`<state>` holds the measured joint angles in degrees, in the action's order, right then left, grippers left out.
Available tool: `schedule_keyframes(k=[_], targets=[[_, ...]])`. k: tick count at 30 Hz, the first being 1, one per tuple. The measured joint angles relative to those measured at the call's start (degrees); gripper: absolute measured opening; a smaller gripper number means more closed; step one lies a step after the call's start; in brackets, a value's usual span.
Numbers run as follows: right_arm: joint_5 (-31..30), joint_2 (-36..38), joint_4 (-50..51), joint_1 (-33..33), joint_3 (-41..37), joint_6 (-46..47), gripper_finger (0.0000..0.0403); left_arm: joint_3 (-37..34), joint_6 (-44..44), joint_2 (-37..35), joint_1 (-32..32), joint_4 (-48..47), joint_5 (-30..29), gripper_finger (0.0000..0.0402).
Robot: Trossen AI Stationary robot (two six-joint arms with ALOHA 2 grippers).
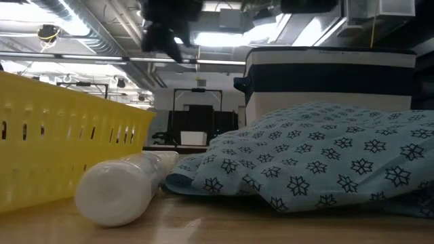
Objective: Pick & Place Medicine items
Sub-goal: Put the bottom white rolled gauze into the orange bin
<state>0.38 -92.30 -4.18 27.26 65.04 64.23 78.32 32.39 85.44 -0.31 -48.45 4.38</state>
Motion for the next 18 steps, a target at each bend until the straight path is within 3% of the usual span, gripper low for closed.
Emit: schedule_keyframes(k=[6, 18], targets=[[0.72, -10.9, 5.21, 2.46, 6.55, 10.91, 0.0189, -1.11, 4.81, -9.52, 0.1, -7.3, -7.93, 0.0184], [-1.24, -27.11, 5.75, 2.42, 16.92, 30.75, 0.0189, -6.95, 5.49, -23.84, -2.02, -9.95, -9.97, 0.0184]])
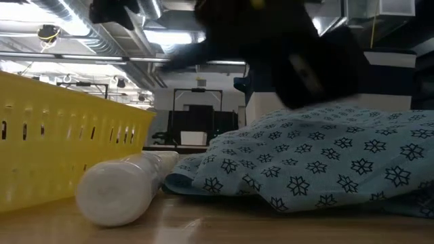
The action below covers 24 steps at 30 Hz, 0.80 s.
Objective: Pick & Place Medicine items
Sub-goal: Put the bottom white rolled gauze into the orange bin
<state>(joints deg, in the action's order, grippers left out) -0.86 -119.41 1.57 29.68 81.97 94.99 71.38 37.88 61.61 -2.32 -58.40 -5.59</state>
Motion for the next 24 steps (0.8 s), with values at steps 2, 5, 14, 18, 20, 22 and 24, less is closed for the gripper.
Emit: schedule_keyframes(k=[2, 5, 14, 18, 20, 22, 24], targets=[[1.62, -3.14, 2.26, 0.01, 2.81, 2.24, 0.0189, -1.15, -0.48, -1.73, -0.86, 0.23, 0.05, 0.0184], [3.25, -6.61, 6.36, 0.01, 6.91, 5.01, 0.0189, -2.39, -1.01, -3.47, -1.75, 0.22, 0.06, 0.0184], [2.58, -9.03, 12.9, -0.1, 11.59, 10.06, 0.0189, -2.71, -3.11, -4.94, -2.95, 0.34, 0.11, 0.0184], [3.01, -9.03, 16.18, -0.1, 11.61, 11.1, 0.0189, -2.71, -3.4, -4.7, -2.93, 0.34, 0.06, 0.0184], [2.82, -9.05, 18.43, -0.08, 11.59, 11.1, 0.0189, -2.71, -3.62, -4.59, -2.94, 0.34, 0.07, 0.0184], [2.8, -9.04, 18.99, -0.24, 11.59, 11.1, 0.0189, -2.71, -3.65, -4.61, -2.93, 0.34, 0.07, 0.0184], [2.76, -9.03, 18.97, -0.37, 11.59, 11.07, 0.0189, -2.71, -3.61, -4.61, -2.93, 0.34, 0.07, 0.0184]])
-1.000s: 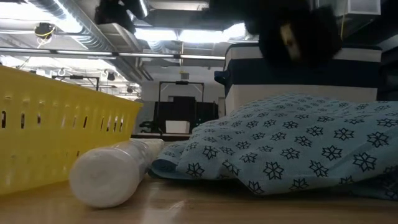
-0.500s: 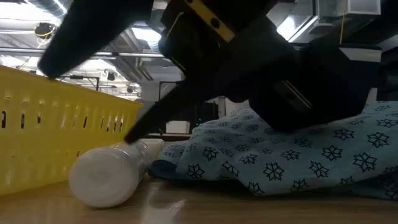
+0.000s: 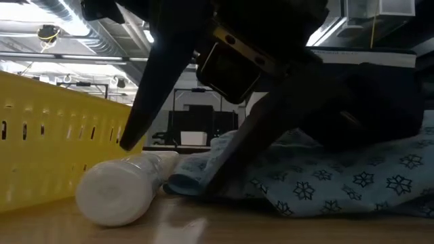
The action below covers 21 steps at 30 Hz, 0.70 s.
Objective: Pick & Place Medicine items
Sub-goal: Put the bottom white rolled gauze into the orange bin
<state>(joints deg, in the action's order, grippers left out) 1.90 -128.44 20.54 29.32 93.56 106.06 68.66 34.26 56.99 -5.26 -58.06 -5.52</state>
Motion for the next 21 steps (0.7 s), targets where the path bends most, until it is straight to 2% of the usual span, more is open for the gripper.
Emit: schedule_keyframes(k=[5, 21], targets=[[-3.68, 0.0, -0.16, -0.28, 0.0, 0.0, 0.0189, 0.0, 0.3, 0.0, 0.0, -0.02, -0.02, 0.0184], [-1.62, -0.67, -1.58, -2.22, 0.06, -0.93, 0.0189, 0.0, 0.12, 0.0, 0.0, -0.02, 0.0, 0.0184]])
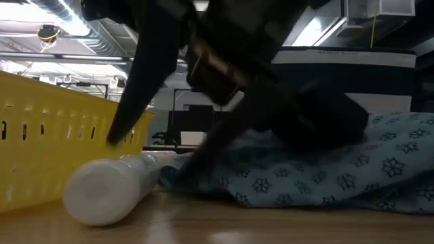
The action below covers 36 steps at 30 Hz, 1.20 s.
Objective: Pick & Place Medicine items
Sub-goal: Put the bottom white rolled gauze into the orange bin
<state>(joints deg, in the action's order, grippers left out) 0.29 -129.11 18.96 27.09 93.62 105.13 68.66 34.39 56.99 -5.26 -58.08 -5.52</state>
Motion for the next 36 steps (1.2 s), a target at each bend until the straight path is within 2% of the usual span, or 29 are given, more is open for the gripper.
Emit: schedule_keyframes(k=[6, 12, 22, 26, 31, 36], targets=[[3.09, -2.41, -4.41, 0.19, 0.12, 1.22, 0.0189, 0.0, -0.54, 0.02, 0.0, -0.02, 0.0, 0.0184], [2.58, -2.59, -4.2, 0.28, 0.09, 2.22, 0.0174, 0.0, -0.72, 0.0, 0.0, -0.01, 0.09, 0.0184], [3.51, -2.79, -5.1, 0.37, -0.04, -0.1, 0.0028, 0.0, -0.72, 0.0, 0.0, 0.0, -0.45, 0.0184], [4.5, -2.63, -6.54, 0.42, -0.18, -0.57, 0.0025, 0.0, -0.69, 0.0, 0.02, 0.02, -0.8, 0.0184], [6.17, 0.46, -5.9, 0.98, -0.27, -2.1, 0.0042, 0.0, -0.69, 0.0, 0.02, 0.02, -0.79, 0.0184], [5.73, 4.19, 0.27, 2.54, -0.21, -2.32, 0.0041, 0.0, -1.81, 0.0, 0.02, 0.04, -0.69, 0.0184]])
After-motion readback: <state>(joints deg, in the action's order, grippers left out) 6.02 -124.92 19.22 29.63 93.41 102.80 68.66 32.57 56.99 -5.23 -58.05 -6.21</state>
